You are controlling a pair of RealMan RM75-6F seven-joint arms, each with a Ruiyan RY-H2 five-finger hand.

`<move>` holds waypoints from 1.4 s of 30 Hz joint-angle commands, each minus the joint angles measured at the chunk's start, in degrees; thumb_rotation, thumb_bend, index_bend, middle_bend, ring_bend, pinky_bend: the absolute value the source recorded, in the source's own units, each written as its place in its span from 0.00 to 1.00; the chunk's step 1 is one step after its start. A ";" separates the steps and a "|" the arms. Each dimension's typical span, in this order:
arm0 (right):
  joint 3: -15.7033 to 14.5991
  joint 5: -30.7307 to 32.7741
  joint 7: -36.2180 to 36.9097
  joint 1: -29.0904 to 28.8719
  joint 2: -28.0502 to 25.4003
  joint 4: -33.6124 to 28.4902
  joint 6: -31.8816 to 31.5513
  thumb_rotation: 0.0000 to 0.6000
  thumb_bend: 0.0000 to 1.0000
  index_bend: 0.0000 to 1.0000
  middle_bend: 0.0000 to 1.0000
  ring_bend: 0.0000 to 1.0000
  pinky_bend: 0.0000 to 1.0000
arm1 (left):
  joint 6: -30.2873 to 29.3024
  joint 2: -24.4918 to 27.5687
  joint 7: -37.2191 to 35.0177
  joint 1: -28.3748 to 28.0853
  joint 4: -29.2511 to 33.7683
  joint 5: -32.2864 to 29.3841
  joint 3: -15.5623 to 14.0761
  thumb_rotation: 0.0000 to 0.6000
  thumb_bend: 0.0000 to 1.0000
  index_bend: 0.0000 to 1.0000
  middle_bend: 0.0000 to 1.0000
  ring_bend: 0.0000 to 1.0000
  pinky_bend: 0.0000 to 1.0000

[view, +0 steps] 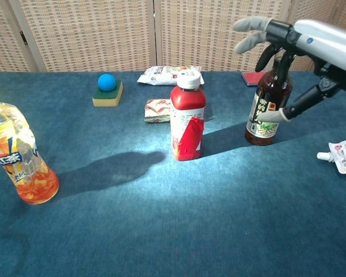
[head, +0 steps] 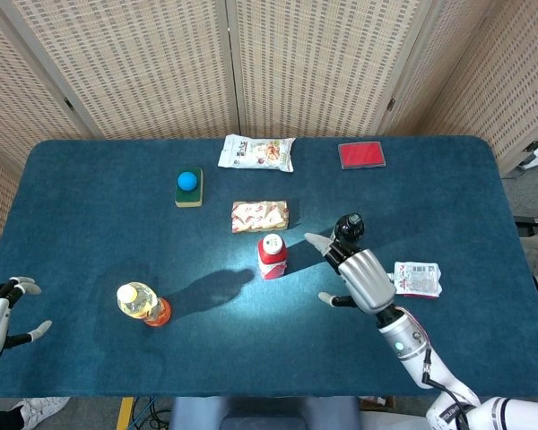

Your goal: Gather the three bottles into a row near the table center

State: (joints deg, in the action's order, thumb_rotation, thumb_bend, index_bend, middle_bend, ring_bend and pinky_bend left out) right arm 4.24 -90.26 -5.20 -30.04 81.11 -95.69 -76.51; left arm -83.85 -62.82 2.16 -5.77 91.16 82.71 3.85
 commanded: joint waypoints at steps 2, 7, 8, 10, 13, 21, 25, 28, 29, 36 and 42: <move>-0.23 -2.31 0.28 2.87 -2.18 -0.84 -4.86 1.00 0.00 0.12 0.23 0.30 0.50 | 0.16 -0.10 0.16 -0.06 -0.01 -0.07 -0.04 1.00 0.06 0.41 0.32 0.34 0.54; 1.63 -1.62 0.83 4.65 -4.77 -2.16 -7.88 1.00 0.00 0.15 0.25 0.28 0.41 | 0.26 -0.25 0.59 -0.17 0.01 -0.10 -0.05 1.00 0.06 0.41 0.32 0.34 0.54; 2.08 -1.25 1.14 4.85 -5.19 -2.28 -8.17 1.00 0.00 0.16 0.25 0.28 0.40 | 0.23 -0.27 0.66 -0.17 0.03 -0.06 -0.06 1.00 0.06 0.41 0.32 0.34 0.54; 3.07 -0.41 2.09 5.10 -5.94 -1.99 -8.46 1.00 0.00 0.17 0.26 0.28 0.39 | 0.18 -0.32 0.70 -0.15 0.07 0.00 -0.11 1.00 0.06 0.41 0.32 0.34 0.54; 4.87 2.47 3.56 5.41 -6.67 -0.62 -8.13 1.00 0.00 0.18 0.26 0.27 0.38 | 0.22 -0.33 0.77 -0.18 0.08 -0.03 -0.11 1.00 0.06 0.41 0.32 0.34 0.54; 8.22 11.41 8.78 5.88 -6.91 3.81 -3.97 1.00 0.00 0.18 0.26 0.23 0.35 | 0.37 -0.31 0.70 -0.23 0.11 -0.13 -0.13 1.00 0.06 0.41 0.32 0.34 0.54; 9.35 15.05 11.66 5.45 -5.98 7.08 -0.70 1.00 0.00 0.18 0.25 0.21 0.34 | 0.36 -0.32 0.63 -0.23 0.10 -0.12 -0.15 1.00 0.06 0.41 0.32 0.34 0.54; 10.05 16.64 14.71 4.87 -4.56 10.15 1.56 1.00 0.00 0.18 0.21 0.19 0.33 | 0.39 -0.32 0.63 -0.26 0.08 -0.10 -0.16 1.00 0.06 0.41 0.32 0.34 0.54; 10.22 16.97 15.49 4.59 -4.03 11.21 2.27 1.00 0.00 0.18 0.20 0.19 0.33 | 0.43 -0.31 0.69 -0.28 0.10 -0.12 -0.16 1.00 0.06 0.41 0.32 0.34 0.54; 10.76 18.15 20.71 1.82 -0.02 17.94 8.56 1.00 0.00 0.17 0.19 0.19 0.33 | 0.47 -0.24 0.57 -0.28 0.22 -0.21 -0.16 1.00 0.06 0.41 0.32 0.34 0.54; 10.47 17.03 24.80 0.08 2.65 20.97 11.70 1.00 0.00 0.17 0.19 0.19 0.33 | 0.47 -0.06 0.26 -0.28 0.28 -0.18 -0.16 1.00 0.06 0.41 0.32 0.34 0.54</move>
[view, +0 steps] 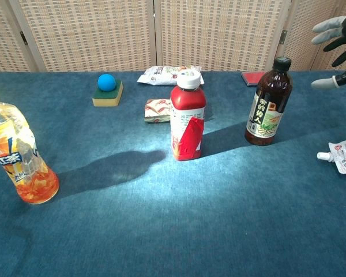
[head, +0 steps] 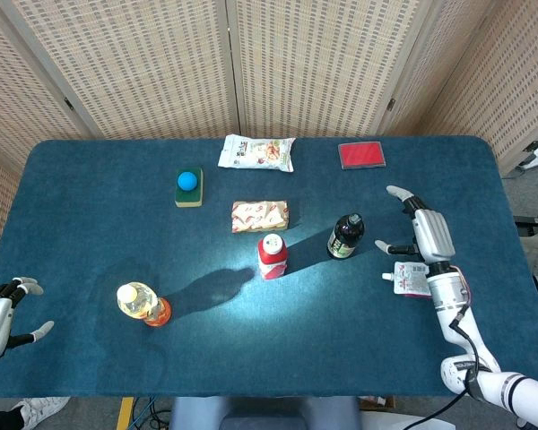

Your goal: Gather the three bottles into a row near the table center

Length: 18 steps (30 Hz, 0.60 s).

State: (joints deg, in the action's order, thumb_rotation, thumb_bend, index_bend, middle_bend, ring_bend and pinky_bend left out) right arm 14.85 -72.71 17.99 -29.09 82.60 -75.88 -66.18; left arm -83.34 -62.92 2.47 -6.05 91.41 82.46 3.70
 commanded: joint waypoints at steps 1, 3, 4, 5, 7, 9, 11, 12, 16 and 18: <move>-0.17 -0.55 2.19 -1.14 1.59 1.66 1.93 1.00 0.00 0.17 0.19 0.19 0.33 | -0.10 0.07 -0.11 0.02 0.07 0.11 -0.01 1.00 0.06 0.41 0.32 0.34 0.54; -0.41 -0.94 3.62 -1.63 2.38 2.45 3.00 1.00 0.00 0.17 0.19 0.19 0.33 | -0.24 0.12 -0.27 0.07 0.11 0.17 0.00 1.00 0.06 0.41 0.32 0.34 0.54; -0.50 -1.07 4.17 -1.85 2.67 2.80 3.48 1.00 0.00 0.17 0.19 0.19 0.33 | -0.27 0.16 -0.33 0.09 0.14 0.16 0.01 1.00 0.06 0.41 0.32 0.34 0.54; -0.60 -1.21 4.62 -2.05 2.97 3.18 3.90 1.00 0.00 0.17 0.19 0.19 0.33 | -0.31 0.19 -0.39 0.12 0.17 0.15 0.02 1.00 0.06 0.41 0.32 0.34 0.54; -0.79 -1.46 5.49 -2.45 3.71 4.18 4.67 1.00 0.00 0.17 0.19 0.19 0.33 | -0.40 0.28 -0.55 0.16 0.22 0.17 0.03 1.00 0.06 0.41 0.32 0.34 0.54; -0.88 -1.56 6.27 -2.86 4.51 5.32 5.39 1.00 0.00 0.17 0.19 0.19 0.33 | -0.45 0.38 -0.75 0.18 0.27 0.24 0.03 1.00 0.06 0.41 0.32 0.34 0.54; -0.90 -1.55 7.01 -3.23 5.20 6.38 6.10 1.00 0.00 0.17 0.19 0.19 0.33 | -0.45 0.44 -0.87 0.19 0.28 0.28 0.02 1.00 0.06 0.41 0.32 0.34 0.54; -0.90 -1.56 7.43 -3.51 5.67 7.12 6.58 1.00 0.00 0.17 0.19 0.19 0.33 | -0.44 0.46 -0.93 0.19 0.29 0.27 0.01 1.00 0.06 0.41 0.32 0.34 0.54; -0.66 -1.77 8.98 -4.53 7.35 9.32 7.66 1.00 0.00 0.17 0.19 0.19 0.33 | -0.41 0.53 -1.14 0.20 0.26 0.26 0.00 1.00 0.06 0.41 0.32 0.34 0.54; -0.66 -2.00 9.43 -5.07 8.19 10.31 8.14 1.00 0.00 0.17 0.19 0.19 0.33 | -0.43 0.56 -1.23 0.21 0.27 0.24 0.03 1.00 0.06 0.41 0.32 0.34 0.54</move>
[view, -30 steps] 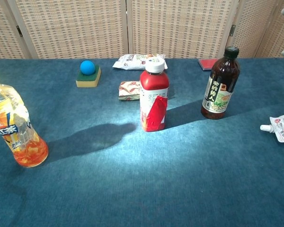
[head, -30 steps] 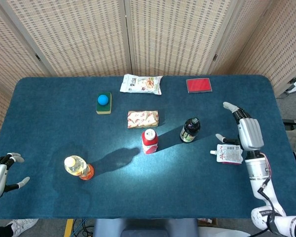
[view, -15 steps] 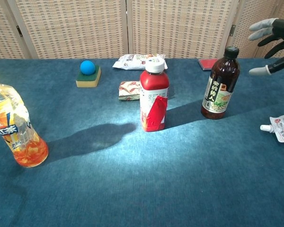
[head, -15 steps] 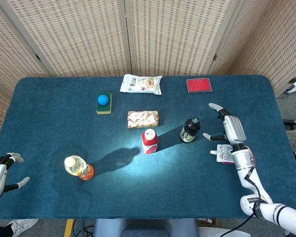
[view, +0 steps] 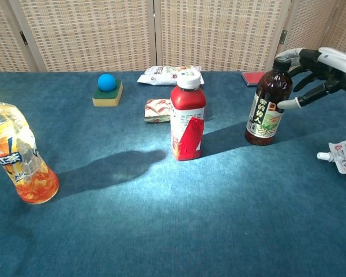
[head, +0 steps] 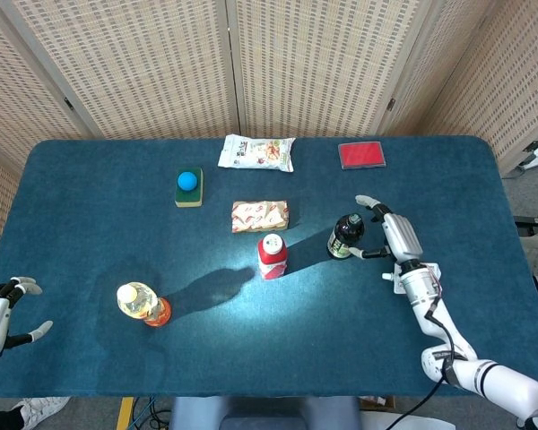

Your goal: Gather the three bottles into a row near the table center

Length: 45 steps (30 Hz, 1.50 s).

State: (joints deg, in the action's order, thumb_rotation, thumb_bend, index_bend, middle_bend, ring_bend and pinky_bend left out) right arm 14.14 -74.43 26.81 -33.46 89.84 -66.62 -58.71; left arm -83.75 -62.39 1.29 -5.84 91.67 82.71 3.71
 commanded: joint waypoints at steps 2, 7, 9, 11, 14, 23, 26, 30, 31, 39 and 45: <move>-0.01 -0.49 0.96 -1.11 1.55 1.70 1.11 1.00 0.00 0.17 0.19 0.19 0.34 | -0.03 0.07 -0.14 0.01 0.02 -0.01 0.03 1.00 0.06 0.41 0.32 0.34 0.54; -0.15 -0.63 1.33 -1.87 3.01 3.13 1.95 1.00 0.00 0.17 0.20 0.19 0.36 | -0.10 0.22 -0.48 0.07 0.07 0.03 0.02 1.00 0.06 0.41 0.32 0.34 0.54; -0.21 -0.51 1.30 -2.02 3.47 3.73 2.26 1.00 0.00 0.17 0.23 0.20 0.40 | -0.20 0.29 -0.66 0.13 0.11 0.04 0.03 1.00 0.06 0.41 0.32 0.34 0.54; -0.27 -0.47 1.21 -2.11 3.77 4.19 2.41 1.00 0.00 0.17 0.26 0.23 0.43 | -0.24 0.34 -0.82 0.17 0.15 0.05 0.03 1.00 0.06 0.41 0.32 0.34 0.54; -0.28 -0.38 0.81 -2.19 4.26 5.07 2.38 1.00 0.00 0.20 0.33 0.29 0.46 | -0.18 0.41 -0.95 0.17 0.19 0.05 0.01 1.00 0.06 0.41 0.32 0.34 0.54; -0.37 -0.61 0.02 -1.89 4.13 4.63 1.58 1.00 0.00 0.38 0.46 0.44 0.55 | -0.10 0.34 -0.69 0.12 0.15 -0.01 0.03 1.00 0.06 0.41 0.32 0.34 0.54; -0.52 -1.05 0.18 -1.66 3.66 3.66 1.12 1.00 0.00 0.40 0.48 0.45 0.55 | -0.02 0.33 -0.59 0.11 0.18 -0.04 -0.01 1.00 0.06 0.41 0.32 0.34 0.54; -0.69 -1.67 0.21 -1.42 2.84 1.84 0.48 1.00 0.00 0.40 0.48 0.46 0.55 | -0.01 0.32 -0.41 0.11 0.23 -0.11 0.01 1.00 0.06 0.41 0.32 0.34 0.54; -0.74 -1.81 0.15 -1.39 2.69 1.47 0.38 1.00 0.00 0.40 0.48 0.46 0.55 | -0.01 0.32 -0.39 0.10 0.25 -0.11 0.02 1.00 0.06 0.41 0.32 0.34 0.54; -0.64 -1.97 -0.21 -1.88 3.12 0.13 0.44 1.00 0.00 0.40 0.48 0.46 0.55 | 0.01 0.29 -0.38 0.15 0.19 -0.25 0.03 1.00 0.06 0.41 0.32 0.34 0.54; -0.81 -1.84 -0.48 -2.36 4.44 0.46 0.94 1.00 0.00 0.40 0.48 0.46 0.55 | -0.05 0.42 -0.77 0.21 0.18 -0.38 0.12 1.00 0.06 0.41 0.32 0.34 0.54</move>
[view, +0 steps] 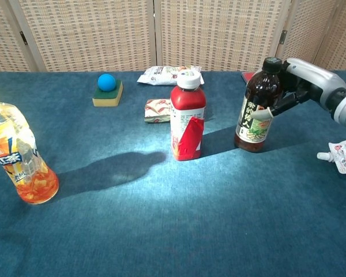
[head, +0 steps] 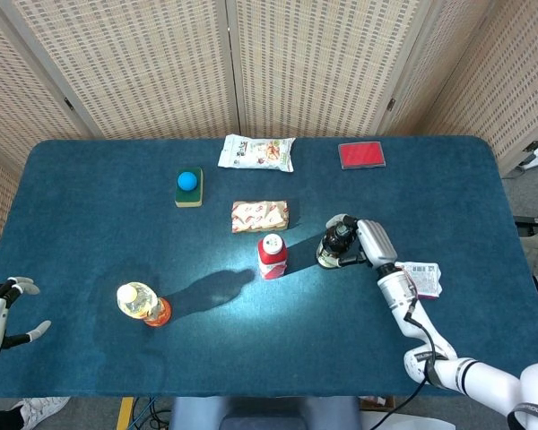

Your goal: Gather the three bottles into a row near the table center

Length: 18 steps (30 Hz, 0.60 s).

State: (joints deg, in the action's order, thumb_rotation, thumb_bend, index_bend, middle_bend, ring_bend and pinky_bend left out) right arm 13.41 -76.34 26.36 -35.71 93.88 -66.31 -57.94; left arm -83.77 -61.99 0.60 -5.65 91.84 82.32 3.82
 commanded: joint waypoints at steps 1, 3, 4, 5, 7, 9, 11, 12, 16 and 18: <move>-0.13 0.06 -0.06 -0.18 0.61 0.21 0.23 1.00 0.00 0.40 0.48 0.46 0.55 | -0.05 0.06 -0.14 0.03 0.01 0.03 0.01 1.00 0.06 0.41 0.32 0.34 0.54; -0.29 -0.05 -0.20 -0.30 1.02 0.36 0.31 1.00 0.00 0.40 0.48 0.46 0.55 | -0.13 0.10 -0.20 0.05 0.03 0.04 0.04 1.00 0.06 0.41 0.32 0.34 0.54; -0.34 -0.08 -0.26 -0.34 1.18 0.43 0.32 1.00 0.00 0.40 0.48 0.46 0.55 | -0.16 0.13 -0.23 0.07 0.03 0.06 0.04 1.00 0.06 0.41 0.32 0.34 0.54; -0.35 -0.08 -0.30 -0.38 1.31 0.48 0.34 1.00 0.00 0.40 0.48 0.46 0.55 | -0.20 0.16 -0.28 0.08 0.04 0.06 0.05 1.00 0.06 0.41 0.32 0.34 0.54; -0.42 -0.13 -0.35 -0.40 1.47 0.50 0.33 1.00 0.00 0.40 0.48 0.46 0.55 | -0.29 0.20 -0.36 0.13 0.08 0.07 0.07 1.00 0.06 0.41 0.32 0.34 0.54; -0.64 -0.27 -0.42 -0.41 1.42 0.56 0.47 1.00 0.00 0.40 0.48 0.46 0.55 | -0.31 0.22 -0.41 0.14 0.09 0.08 0.08 1.00 0.06 0.41 0.32 0.34 0.54; -0.91 -0.51 -0.35 -0.43 1.15 0.51 0.74 1.00 0.00 0.40 0.46 0.45 0.55 | -0.26 0.22 -0.36 0.12 0.07 0.05 0.09 1.00 0.06 0.41 0.32 0.34 0.54; -1.13 -0.77 -0.16 -0.44 0.88 0.41 0.91 1.00 0.00 0.40 0.44 0.45 0.55 | -0.20 0.21 -0.32 0.09 0.06 0.04 0.09 1.00 0.06 0.41 0.32 0.34 0.54; -1.80 -1.51 0.48 -0.44 -0.31 -0.28 1.55 1.00 0.00 0.30 0.35 0.41 0.55 | -0.09 0.14 -0.15 0.05 0.04 -0.02 0.08 1.00 0.06 0.41 0.32 0.34 0.54; -2.09 -1.86 0.71 -0.41 -1.05 -0.88 1.74 1.00 0.00 0.19 0.27 0.38 0.55 | -0.06 0.10 -0.05 0.02 0.03 -0.05 0.10 1.00 0.06 0.41 0.32 0.34 0.54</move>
State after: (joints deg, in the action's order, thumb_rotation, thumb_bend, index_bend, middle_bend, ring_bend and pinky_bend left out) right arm 11.47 -78.03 26.94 -36.13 93.05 -66.98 -56.33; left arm -83.82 -61.89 0.56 -5.64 91.87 82.27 3.92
